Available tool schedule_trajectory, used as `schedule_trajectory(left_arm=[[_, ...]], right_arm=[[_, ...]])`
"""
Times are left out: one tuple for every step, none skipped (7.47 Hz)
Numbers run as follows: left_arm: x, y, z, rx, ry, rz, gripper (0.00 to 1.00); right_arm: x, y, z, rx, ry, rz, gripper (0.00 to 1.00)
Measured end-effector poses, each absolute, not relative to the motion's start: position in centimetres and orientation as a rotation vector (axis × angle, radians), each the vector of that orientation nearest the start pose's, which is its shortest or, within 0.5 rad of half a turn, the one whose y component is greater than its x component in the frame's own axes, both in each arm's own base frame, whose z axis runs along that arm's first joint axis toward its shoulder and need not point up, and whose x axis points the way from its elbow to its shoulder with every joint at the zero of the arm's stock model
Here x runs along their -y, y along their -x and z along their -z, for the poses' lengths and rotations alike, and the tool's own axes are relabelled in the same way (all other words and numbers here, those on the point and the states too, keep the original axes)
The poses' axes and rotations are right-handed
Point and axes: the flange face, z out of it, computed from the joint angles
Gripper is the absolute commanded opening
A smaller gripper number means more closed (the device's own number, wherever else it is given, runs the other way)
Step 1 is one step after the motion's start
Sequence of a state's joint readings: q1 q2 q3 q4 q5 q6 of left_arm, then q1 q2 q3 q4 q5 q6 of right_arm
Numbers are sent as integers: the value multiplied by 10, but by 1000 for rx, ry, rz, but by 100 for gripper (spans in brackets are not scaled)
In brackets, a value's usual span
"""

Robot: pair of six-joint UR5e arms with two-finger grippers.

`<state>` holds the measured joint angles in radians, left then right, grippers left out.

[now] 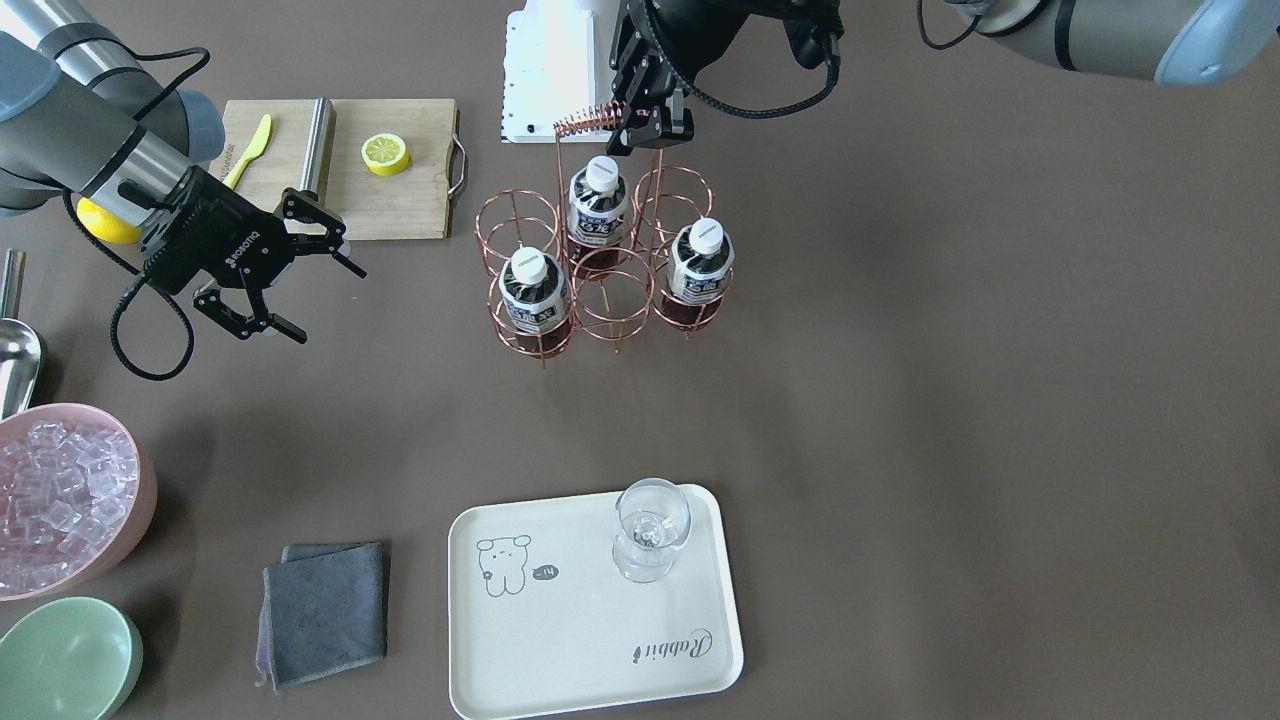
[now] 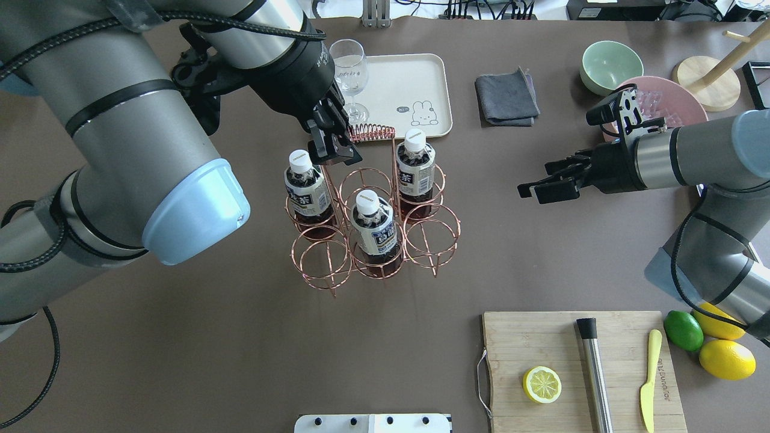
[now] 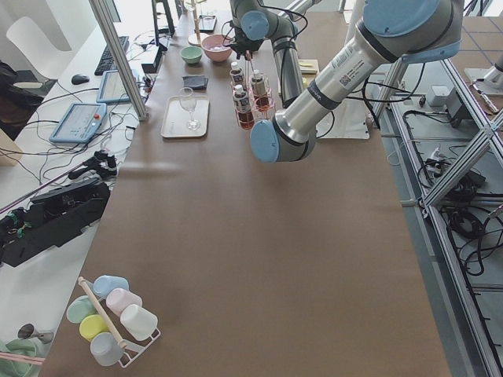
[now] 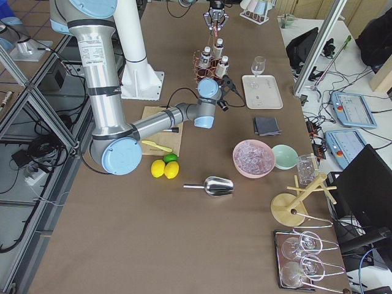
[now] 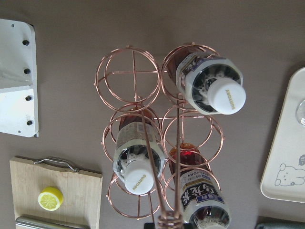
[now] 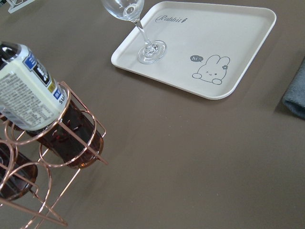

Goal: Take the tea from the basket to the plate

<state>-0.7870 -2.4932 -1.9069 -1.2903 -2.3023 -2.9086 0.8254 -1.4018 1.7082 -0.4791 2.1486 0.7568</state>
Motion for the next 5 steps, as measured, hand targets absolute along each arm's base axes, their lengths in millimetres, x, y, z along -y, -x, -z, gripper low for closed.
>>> schedule_trajectory(left_arm=[[451, -364, -2, -794, 1005, 1507, 0], [447, -370, 0, -787, 1011, 1505, 0], [442, -375, 4, -792, 1006, 1502, 0], [440, -379, 6, -795, 999, 1500, 0], [436, -384, 9, -796, 997, 1492, 0]], right_arm=[[455, 310, -380, 1271, -671, 393, 100], [457, 309, -381, 1262, -680, 389, 100], [459, 308, -383, 1252, -686, 378, 100], [460, 308, -385, 1246, -685, 367, 100], [461, 309, -387, 1238, -687, 361, 100]])
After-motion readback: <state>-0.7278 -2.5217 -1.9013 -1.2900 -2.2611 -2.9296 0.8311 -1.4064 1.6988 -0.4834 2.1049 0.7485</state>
